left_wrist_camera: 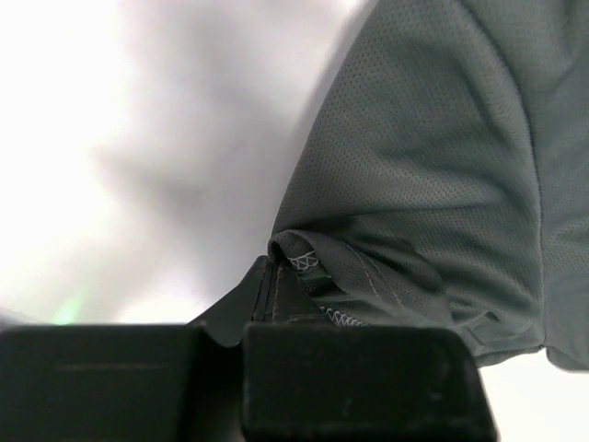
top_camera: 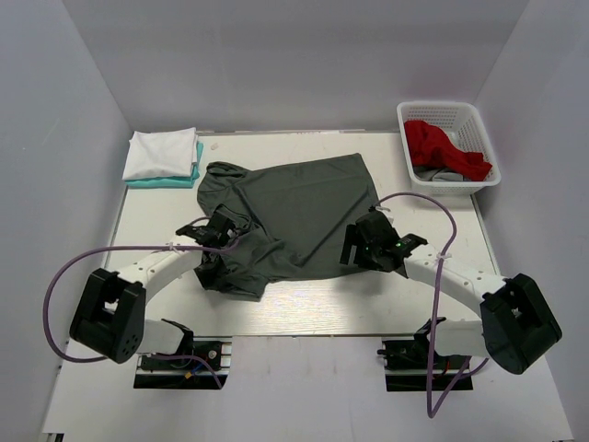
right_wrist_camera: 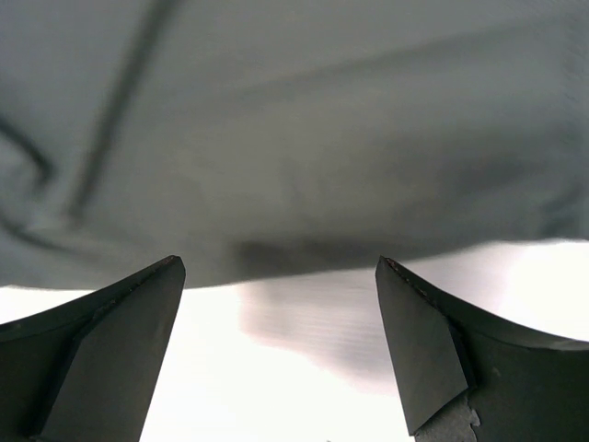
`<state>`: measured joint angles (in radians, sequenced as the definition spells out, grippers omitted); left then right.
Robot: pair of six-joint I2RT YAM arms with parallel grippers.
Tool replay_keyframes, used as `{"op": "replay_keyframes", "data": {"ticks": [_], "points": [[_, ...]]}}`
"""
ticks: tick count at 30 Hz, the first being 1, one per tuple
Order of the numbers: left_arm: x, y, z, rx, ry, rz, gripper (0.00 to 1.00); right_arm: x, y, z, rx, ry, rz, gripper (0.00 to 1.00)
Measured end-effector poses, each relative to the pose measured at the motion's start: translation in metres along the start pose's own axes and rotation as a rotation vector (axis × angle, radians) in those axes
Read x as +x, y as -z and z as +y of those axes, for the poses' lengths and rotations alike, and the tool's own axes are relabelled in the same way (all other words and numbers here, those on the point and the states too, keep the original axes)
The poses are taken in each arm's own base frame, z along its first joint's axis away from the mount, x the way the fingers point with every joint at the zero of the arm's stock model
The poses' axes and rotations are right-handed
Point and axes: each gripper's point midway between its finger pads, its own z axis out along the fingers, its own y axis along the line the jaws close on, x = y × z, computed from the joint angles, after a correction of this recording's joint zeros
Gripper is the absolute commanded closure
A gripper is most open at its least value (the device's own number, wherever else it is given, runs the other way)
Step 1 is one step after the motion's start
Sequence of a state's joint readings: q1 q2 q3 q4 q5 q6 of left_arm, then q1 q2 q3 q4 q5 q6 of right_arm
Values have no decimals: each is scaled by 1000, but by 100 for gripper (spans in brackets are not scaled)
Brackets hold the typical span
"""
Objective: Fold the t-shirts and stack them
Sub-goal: Flatten out the tshirt
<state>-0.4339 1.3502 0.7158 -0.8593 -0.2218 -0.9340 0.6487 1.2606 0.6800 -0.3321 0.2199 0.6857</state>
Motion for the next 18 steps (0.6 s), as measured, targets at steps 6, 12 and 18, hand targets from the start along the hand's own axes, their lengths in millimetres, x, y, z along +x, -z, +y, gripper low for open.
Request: {"op": "replay_keyframes", "data": {"ticks": [6, 12, 18], "points": [[15, 16, 20, -49, 55, 49, 95, 11, -2, -22, 73, -56, 33, 10], [36, 8, 35, -80, 86, 98, 95, 9, 0, -45, 149, -115, 23, 10], [46, 2, 39, -94, 93, 132, 98, -3, 4, -72, 234, -184, -12, 10]]}}
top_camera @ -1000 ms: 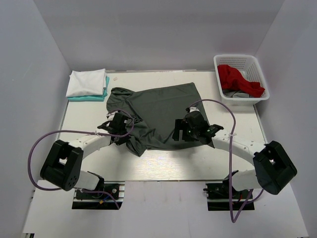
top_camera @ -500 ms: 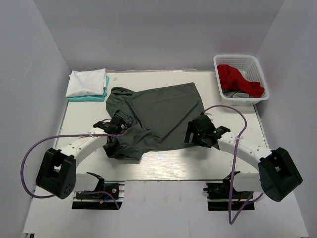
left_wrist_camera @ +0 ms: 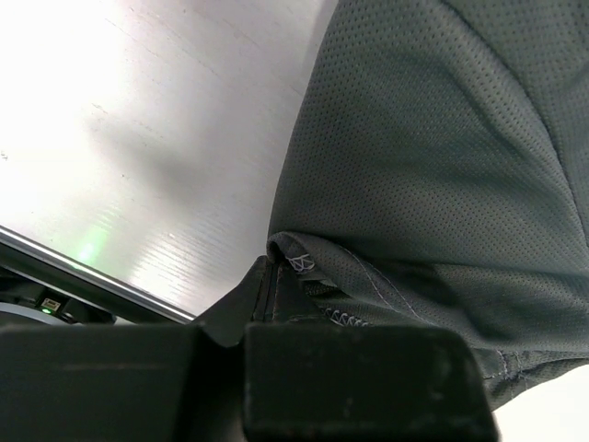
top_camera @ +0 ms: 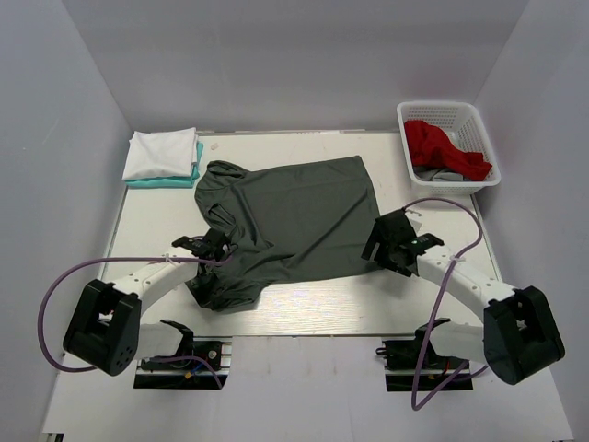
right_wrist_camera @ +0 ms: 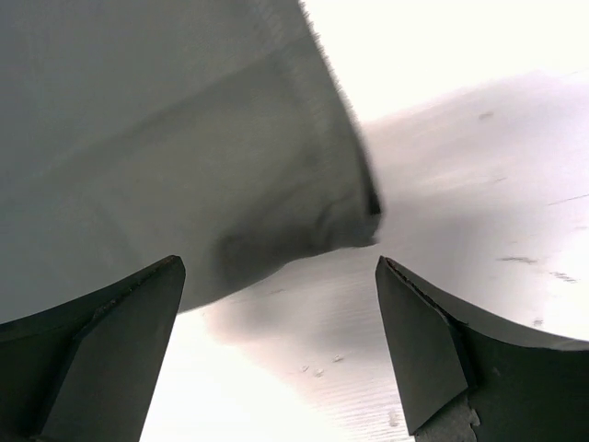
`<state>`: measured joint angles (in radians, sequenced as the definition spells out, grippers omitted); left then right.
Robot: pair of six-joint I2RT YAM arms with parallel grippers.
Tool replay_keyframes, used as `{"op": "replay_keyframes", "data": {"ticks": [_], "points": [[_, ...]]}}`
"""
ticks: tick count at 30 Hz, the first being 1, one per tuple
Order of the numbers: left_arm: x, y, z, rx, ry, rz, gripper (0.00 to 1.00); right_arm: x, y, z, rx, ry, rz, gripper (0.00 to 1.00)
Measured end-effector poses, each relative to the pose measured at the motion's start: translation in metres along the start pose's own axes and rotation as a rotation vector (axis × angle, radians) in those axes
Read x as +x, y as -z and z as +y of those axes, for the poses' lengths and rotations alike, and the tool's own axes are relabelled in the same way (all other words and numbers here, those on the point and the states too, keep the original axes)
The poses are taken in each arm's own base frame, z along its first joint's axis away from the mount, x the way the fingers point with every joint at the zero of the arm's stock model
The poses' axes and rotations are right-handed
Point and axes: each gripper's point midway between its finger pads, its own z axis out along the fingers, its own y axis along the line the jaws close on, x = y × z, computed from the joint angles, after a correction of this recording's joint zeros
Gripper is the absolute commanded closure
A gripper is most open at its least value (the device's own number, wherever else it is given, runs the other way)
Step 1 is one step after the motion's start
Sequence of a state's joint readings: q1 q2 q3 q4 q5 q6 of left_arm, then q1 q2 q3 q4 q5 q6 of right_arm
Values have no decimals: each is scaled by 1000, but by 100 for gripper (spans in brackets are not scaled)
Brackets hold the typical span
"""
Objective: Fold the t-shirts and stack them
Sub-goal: Flatten out the tshirt
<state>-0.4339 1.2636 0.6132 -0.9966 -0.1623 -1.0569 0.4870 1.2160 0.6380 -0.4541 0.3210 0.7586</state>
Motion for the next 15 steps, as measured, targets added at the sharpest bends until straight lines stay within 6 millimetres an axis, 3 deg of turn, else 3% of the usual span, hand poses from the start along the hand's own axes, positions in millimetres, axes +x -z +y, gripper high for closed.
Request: {"op": "replay_keyframes", "data": {"ticks": [4, 8, 12, 15], "points": [[1, -1, -1, 7, 3, 4, 98, -14, 1, -11, 17, -55, -37, 10], [1, 0, -4, 20, 6, 7, 98, -8, -5, -19, 27, -80, -13, 10], [1, 3, -4, 31, 9, 2, 98, -1, -13, -17, 11, -89, 32, 18], [-1, 7, -6, 51, 14, -10, 98, 3, -19, -13, -14, -96, 61, 30]]}}
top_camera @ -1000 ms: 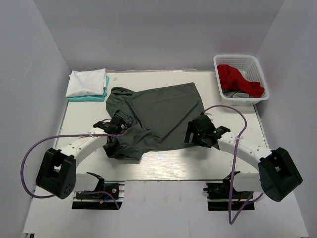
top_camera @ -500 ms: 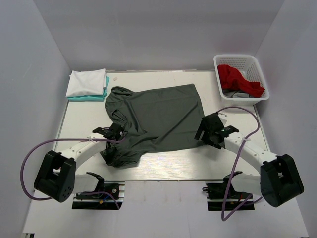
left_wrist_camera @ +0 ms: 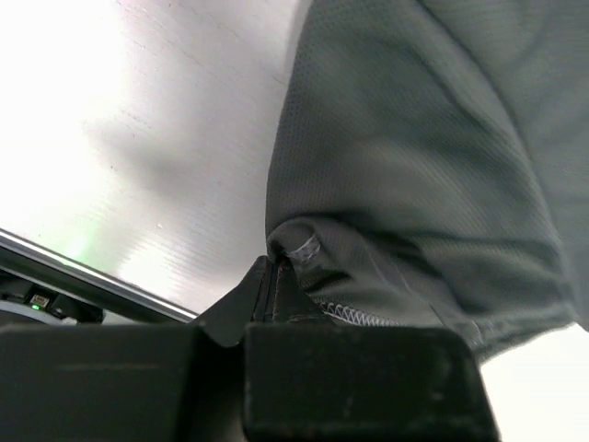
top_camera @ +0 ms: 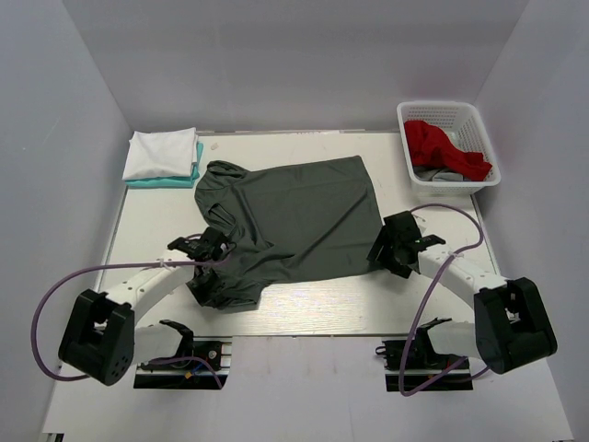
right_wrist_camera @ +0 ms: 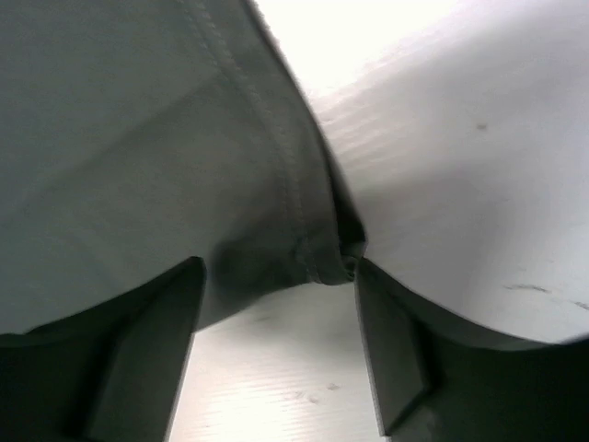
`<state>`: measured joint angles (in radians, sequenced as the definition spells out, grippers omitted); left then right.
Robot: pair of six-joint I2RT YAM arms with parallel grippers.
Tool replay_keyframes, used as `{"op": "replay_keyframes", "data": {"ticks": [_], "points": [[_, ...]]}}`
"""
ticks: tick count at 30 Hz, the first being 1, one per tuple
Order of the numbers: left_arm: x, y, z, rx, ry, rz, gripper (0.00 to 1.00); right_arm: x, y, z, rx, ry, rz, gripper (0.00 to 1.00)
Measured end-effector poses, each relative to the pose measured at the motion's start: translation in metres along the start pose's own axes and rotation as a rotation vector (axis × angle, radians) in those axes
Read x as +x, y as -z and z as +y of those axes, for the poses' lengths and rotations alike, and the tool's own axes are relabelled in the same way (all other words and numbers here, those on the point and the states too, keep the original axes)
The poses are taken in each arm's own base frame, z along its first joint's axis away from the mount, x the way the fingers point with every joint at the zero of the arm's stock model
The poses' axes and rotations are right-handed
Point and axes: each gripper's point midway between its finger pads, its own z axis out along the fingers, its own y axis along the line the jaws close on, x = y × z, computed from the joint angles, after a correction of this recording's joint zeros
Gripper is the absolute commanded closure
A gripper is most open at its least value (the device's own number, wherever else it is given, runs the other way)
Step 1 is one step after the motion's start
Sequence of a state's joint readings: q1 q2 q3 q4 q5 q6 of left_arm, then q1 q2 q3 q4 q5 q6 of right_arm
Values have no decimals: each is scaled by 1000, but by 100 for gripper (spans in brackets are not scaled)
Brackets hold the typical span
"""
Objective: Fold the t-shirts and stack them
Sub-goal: Flatten out the tshirt
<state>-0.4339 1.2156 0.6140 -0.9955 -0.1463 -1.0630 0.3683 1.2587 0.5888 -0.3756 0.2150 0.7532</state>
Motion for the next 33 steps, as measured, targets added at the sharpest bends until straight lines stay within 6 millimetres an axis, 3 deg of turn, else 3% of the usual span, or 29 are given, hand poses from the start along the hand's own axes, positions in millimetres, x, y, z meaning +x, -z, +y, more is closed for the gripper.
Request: {"op": "replay_keyframes", "data": {"ticks": [1, 5, 12, 17, 22, 26, 33], "points": [[-1, 3, -1, 8, 2, -6, 98, 0, -1, 1, -5, 0, 1, 38], [-13, 21, -11, 64, 11, -56, 100, 0, -4, 3, -21, -7, 1, 100], [-41, 66, -38, 225, 19, -173, 100, -10, 0, -1, -3, -27, -52, 100], [-61, 112, -53, 352, 34, -272, 100, -45, 35, 16, -101, -48, -206, 100], [-92, 189, -65, 555, 73, -457, 100, -102, 100, 47, -239, -70, -410, 100], [-116, 272, -70, 753, 88, -636, 100, -145, 162, 70, -343, -68, -553, 100], [-142, 397, -52, 974, 106, -918, 100, -194, 265, 87, -456, -38, -766, 100]]}}
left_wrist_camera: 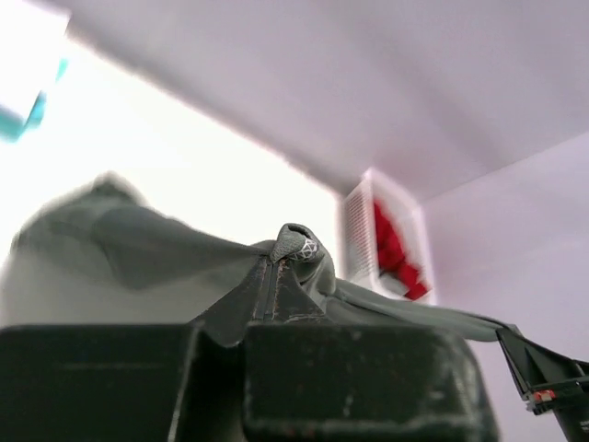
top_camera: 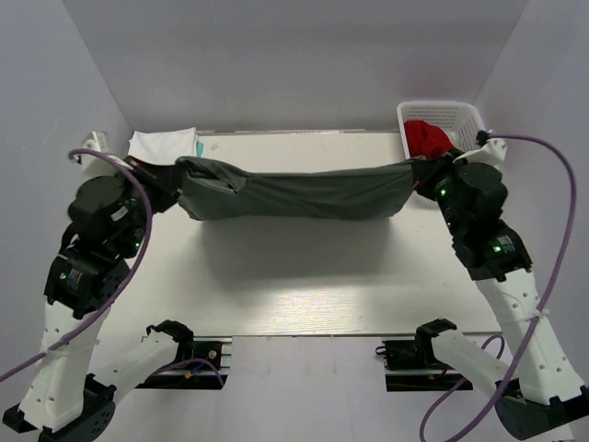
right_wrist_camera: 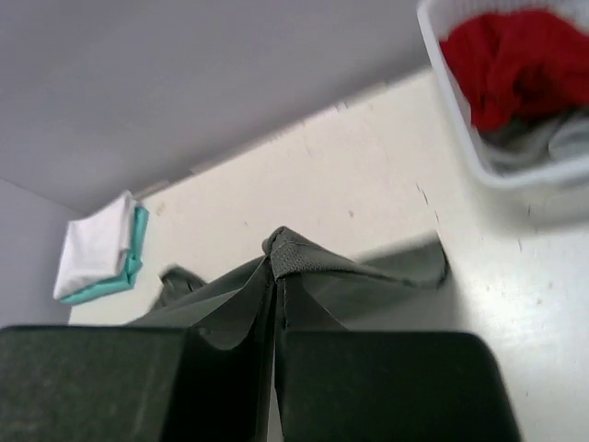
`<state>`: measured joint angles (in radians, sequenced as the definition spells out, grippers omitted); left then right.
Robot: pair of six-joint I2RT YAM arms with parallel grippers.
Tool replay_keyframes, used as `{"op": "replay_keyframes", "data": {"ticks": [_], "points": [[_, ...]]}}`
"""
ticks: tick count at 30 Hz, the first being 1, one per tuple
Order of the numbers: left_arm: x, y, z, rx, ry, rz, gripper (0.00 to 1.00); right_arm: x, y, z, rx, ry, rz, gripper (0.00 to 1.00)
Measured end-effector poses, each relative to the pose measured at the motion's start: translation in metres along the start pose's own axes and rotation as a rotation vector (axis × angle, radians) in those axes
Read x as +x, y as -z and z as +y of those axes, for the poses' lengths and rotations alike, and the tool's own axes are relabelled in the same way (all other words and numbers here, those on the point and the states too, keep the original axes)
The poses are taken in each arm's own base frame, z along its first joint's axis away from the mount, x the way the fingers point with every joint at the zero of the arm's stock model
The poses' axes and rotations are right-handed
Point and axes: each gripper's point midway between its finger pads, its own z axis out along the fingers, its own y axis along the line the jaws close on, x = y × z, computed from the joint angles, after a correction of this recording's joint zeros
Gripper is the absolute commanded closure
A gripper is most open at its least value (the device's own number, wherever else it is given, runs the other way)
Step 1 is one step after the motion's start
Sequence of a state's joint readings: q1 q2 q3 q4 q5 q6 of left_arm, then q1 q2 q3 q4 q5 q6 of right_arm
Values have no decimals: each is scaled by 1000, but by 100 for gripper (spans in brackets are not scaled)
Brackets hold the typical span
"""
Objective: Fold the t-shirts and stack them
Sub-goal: Flatten out the tshirt
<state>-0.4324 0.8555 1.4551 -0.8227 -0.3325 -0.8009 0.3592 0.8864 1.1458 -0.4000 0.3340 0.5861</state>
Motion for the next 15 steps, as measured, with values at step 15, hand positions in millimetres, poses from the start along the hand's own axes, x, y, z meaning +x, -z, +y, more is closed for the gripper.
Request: {"op": "replay_keyframes", "data": {"ticks": [15], "points": [[-148, 124, -105, 404, -80, -350, 100, -145, 134, 65, -279, 55, -323, 100]]}}
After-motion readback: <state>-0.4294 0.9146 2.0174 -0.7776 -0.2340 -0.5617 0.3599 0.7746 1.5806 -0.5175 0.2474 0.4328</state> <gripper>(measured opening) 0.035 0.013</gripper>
